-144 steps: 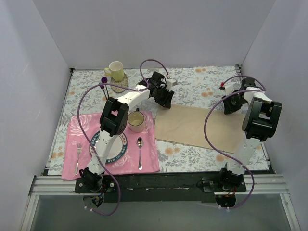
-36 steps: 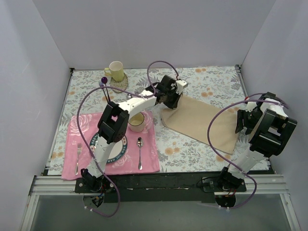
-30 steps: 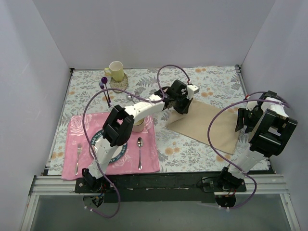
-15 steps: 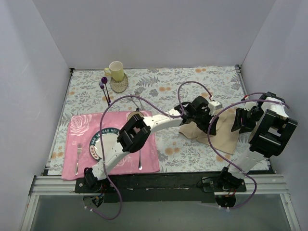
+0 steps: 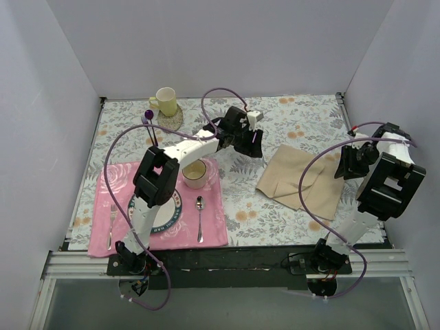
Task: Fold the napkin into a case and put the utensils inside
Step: Fold the rectangle-folded napkin at the center of the board, then move the square folded napkin to the center of the board, then smooth out the square-folded napkin at the center of the board.
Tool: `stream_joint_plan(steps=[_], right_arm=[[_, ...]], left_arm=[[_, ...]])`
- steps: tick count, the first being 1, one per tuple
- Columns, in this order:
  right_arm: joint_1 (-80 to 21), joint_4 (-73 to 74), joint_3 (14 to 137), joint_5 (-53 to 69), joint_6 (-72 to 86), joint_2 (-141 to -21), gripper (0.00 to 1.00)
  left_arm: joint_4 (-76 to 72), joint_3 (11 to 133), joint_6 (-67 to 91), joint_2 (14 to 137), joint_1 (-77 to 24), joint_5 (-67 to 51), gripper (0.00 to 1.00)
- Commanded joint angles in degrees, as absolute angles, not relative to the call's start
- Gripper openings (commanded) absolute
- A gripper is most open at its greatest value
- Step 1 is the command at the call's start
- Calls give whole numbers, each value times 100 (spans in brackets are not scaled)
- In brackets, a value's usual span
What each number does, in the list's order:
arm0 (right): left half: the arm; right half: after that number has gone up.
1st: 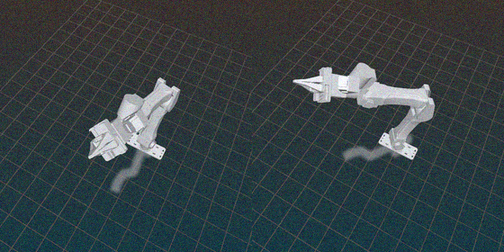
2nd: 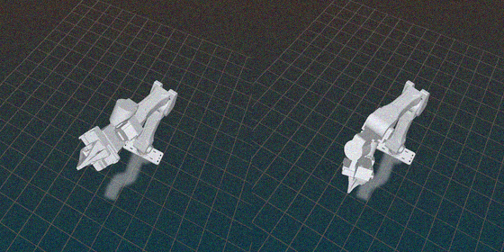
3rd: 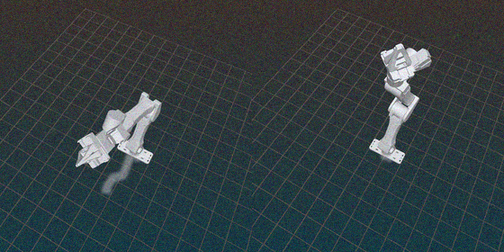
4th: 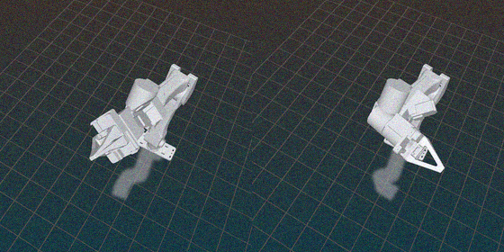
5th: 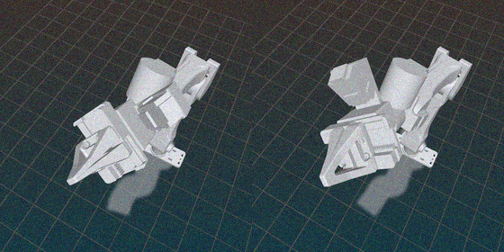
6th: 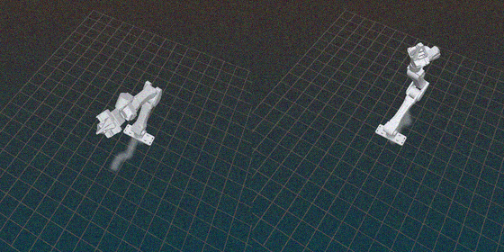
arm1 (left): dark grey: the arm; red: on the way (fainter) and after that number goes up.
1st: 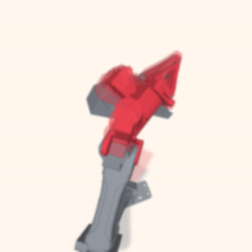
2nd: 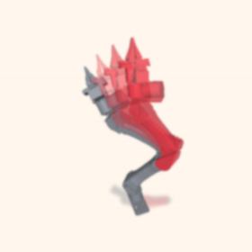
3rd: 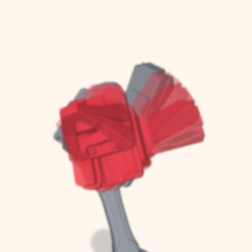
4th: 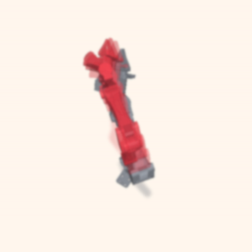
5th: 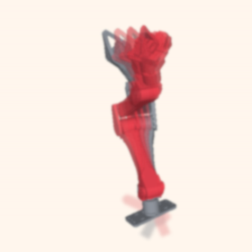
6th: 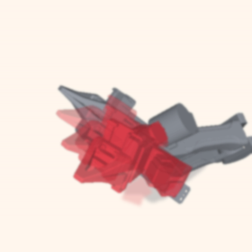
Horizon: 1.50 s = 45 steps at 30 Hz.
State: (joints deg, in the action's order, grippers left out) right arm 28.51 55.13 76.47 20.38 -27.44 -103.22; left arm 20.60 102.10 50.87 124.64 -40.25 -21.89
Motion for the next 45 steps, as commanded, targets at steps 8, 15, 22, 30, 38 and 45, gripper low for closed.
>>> stream_joint_plan(steps=[8, 15, 22, 30, 38, 45], right_arm=[[2637, 5054, 8850, 2136, -2821, -11091, 50], [2602, 5115, 9000, 2180, -3005, -10908, 60], [2584, 4923, 8475, 2267, -3629, -10214, 70], [2409, 4656, 8076, 3066, -4173, -9615, 98], [1714, 5345, 9018, 2892, -3780, -10836, 72], [1371, 5018, 8728, 2549, -3287, -11083, 65]], left_arm=[[2426, 10476, 5317, 13043, -4430, -3190, 46], [2618, 10555, 5239, 13245, -4456, -2830, 0], [4094, 11618, 2938, 13473, -3745, -2506, 0], [4343, 13086, 1748, 14019, -3033, -2618, 66], [2742, 11110, 1679, 12542, -3128, -4087, 79], [3516, 11708, 1766, 13096, -3594, -3464, 68]])
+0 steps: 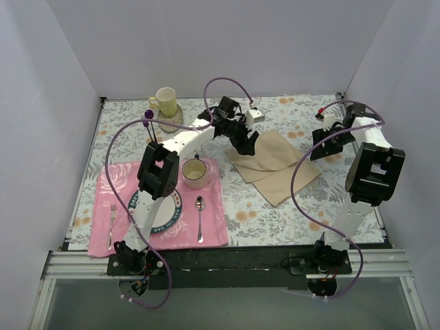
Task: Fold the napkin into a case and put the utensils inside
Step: Smooth out the square-folded napkin at the center of the board.
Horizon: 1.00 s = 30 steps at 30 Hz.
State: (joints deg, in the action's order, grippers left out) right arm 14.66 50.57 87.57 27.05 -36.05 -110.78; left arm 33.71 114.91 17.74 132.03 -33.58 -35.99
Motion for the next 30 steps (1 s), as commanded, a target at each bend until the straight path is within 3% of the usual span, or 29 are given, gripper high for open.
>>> stream_joint_plan(steps=[1, 11, 21, 24, 30], right_arm=[[1354, 5027, 8719, 2592, -3218, -11118, 64], [1011, 4755, 8648, 3322, -2699, -11039, 65], [527, 4298, 8728, 3068, -2224, -11487, 67], [484, 4201, 8763, 2839, -2153, -11671, 65], [457, 4228, 8763, 2742, -2145, -11769, 47]], left_arm=[[3455, 11664, 1915, 13104, -3621, -3385, 68], [3094, 11865, 2784, 13561, -3727, -2409, 73], [3348, 11751, 3120, 13667, -3727, -2408, 72], [3472, 11769, 3181, 13693, -3727, -2452, 71], [3499, 11340, 2910, 13360, -3727, -3286, 58]])
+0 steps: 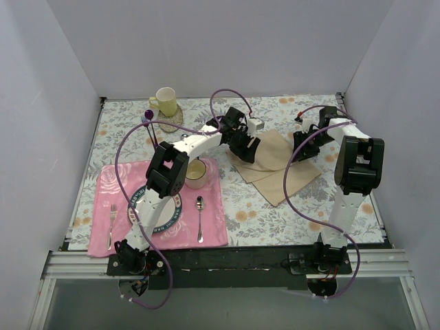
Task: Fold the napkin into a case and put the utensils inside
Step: Smooth out the square-folded napkin at the center of the board.
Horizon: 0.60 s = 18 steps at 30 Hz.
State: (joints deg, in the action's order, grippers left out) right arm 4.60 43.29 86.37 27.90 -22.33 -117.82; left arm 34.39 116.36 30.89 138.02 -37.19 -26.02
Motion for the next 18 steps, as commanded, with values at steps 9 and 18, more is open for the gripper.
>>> stream_joint_plan(steps=[9, 18], right_arm=[[457, 4271, 8815, 2900, -2092, -11751, 40], [457, 4324, 8850, 3093, -2083, -11672, 38]], left_arm=[[4095, 10495, 714, 12455, -3718, -4017, 29], [3330, 9184, -756, 11303, -3560, -3937, 40]])
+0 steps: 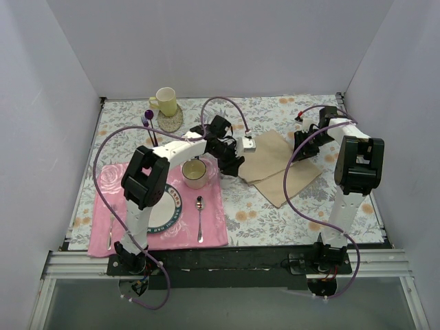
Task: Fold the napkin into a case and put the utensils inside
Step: Smooth out the square-folded napkin at the center of the board.
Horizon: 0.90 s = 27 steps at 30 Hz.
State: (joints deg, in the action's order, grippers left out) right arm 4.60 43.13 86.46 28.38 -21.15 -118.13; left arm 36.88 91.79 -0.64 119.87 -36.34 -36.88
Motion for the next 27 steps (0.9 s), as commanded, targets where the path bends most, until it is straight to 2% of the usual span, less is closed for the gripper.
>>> stream_joint_plan(steps=[1, 3, 9, 12, 18, 27], right_arm=[[457, 4324, 8859, 3102, -2074, -11672, 39], [466, 4350, 8894, 3146, -2074, -11689, 39], [466, 4403, 8982, 3173, -2065, -11698, 40], [457, 4395, 9009, 3173, -2057, -11707, 40], [457, 4421, 9018, 3173, -2065, -11725, 36], [466, 4438, 9061, 3190, -2083, -11821, 30]], left_arm=[[3401, 9245, -730, 11294, -3560, -4068, 39], [3149, 9281, -320, 11259, -3577, -4219, 39], [2280, 8686, -61, 11224, -4112, -3183, 47], [1611, 8333, -88, 11118, -4349, -2718, 46], [1372, 8288, -114, 11417, -4623, -2154, 45], [1257, 7796, -246, 11417, -4887, -2171, 43]])
